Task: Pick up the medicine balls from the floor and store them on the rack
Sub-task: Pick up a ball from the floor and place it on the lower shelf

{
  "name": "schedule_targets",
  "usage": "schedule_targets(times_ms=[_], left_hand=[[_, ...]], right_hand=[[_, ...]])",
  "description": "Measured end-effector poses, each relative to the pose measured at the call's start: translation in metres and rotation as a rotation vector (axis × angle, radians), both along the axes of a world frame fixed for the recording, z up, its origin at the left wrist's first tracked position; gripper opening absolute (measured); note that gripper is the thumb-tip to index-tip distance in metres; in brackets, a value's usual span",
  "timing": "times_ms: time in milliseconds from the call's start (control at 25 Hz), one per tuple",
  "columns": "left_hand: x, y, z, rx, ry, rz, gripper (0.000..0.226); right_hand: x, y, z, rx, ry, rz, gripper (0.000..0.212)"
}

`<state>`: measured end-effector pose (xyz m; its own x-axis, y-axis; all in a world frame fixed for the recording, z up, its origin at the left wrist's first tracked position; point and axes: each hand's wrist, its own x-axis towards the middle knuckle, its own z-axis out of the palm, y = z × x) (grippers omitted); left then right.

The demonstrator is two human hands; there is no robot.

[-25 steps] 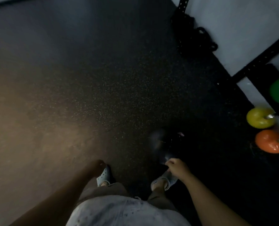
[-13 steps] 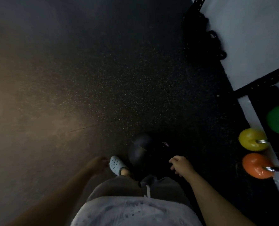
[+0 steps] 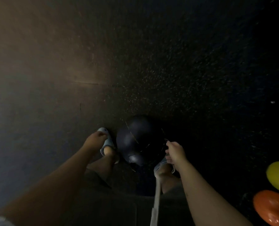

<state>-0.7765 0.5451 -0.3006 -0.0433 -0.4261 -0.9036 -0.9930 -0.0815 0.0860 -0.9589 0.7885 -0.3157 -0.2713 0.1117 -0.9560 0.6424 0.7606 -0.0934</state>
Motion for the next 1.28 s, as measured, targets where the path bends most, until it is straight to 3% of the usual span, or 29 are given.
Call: schedule_targets(times_ms=[120,280,400,480,560,600,760,1040,1280], left_hand=[[-0.013,0.021,-0.089,-0.024,0.022,0.199,0.03],[-0.011,0.04,-0.183,0.096,0.017,0.53,0.068],[-0.001,0.059,-0.226,0.243,0.094,0.885,0.081],[0.026,0.072,-0.286,0.223,0.149,0.934,0.1],[0.046,0.078,-0.329,0.169,0.173,0.962,0.105],[0.04,0.077,-0.316,0.17,0.188,0.964,0.107],[-0.039,0.065,-0.164,0.113,0.253,0.924,0.104],[-0.185,0.023,0.102,0.043,0.475,0.736,0.112],[-0.285,0.047,0.333,0.099,0.793,0.363,0.085]], right_hand=[[0.005,-0.01,-0.088,0.084,0.013,-0.066,0.051],[0.024,-0.009,-0.161,0.159,0.26,-0.147,0.053],[0.026,-0.003,-0.179,0.155,0.357,-0.248,0.057],[0.028,0.0,-0.178,0.149,0.367,-0.241,0.055],[0.028,0.003,-0.165,0.143,0.4,-0.242,0.052],[0.025,0.003,-0.154,0.14,0.408,-0.242,0.05],[-0.003,-0.008,-0.08,0.102,0.442,-0.275,0.048],[-0.115,-0.025,0.158,-0.053,0.606,-0.399,0.049],[-0.147,0.021,0.374,-0.177,1.016,-0.675,0.062]])
